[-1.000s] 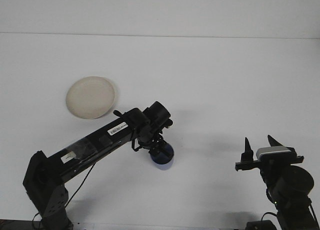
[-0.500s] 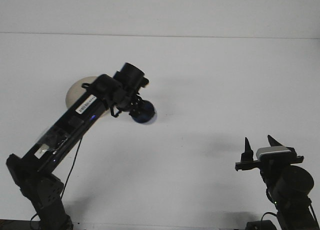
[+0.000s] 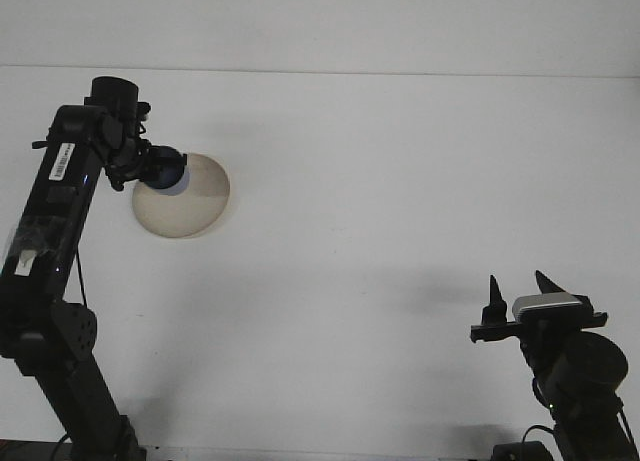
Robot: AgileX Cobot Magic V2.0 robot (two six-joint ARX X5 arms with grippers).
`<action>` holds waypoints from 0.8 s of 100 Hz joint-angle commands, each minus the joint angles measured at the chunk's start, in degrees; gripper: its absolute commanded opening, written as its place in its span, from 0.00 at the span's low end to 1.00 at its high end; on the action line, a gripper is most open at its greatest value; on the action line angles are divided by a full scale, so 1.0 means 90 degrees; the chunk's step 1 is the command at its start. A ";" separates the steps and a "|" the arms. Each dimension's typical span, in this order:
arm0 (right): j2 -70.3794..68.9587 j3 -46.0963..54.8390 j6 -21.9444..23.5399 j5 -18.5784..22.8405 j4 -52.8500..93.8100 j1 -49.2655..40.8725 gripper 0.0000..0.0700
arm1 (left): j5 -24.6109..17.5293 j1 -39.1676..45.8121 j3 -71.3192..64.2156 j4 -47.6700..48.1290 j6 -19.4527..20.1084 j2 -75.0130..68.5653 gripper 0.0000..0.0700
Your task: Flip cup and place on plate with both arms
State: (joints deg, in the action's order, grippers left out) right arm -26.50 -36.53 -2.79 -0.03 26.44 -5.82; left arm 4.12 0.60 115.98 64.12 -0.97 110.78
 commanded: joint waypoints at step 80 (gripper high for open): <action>-0.0019 -0.0022 -0.0010 -0.0005 -0.0078 0.0000 0.66 | -0.0362 0.0180 0.0146 -0.0282 -0.0012 0.1005 0.16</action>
State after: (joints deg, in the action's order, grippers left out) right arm -26.50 -36.53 -2.79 -0.03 26.44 -5.82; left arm 1.15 2.33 115.98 61.82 -0.97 118.15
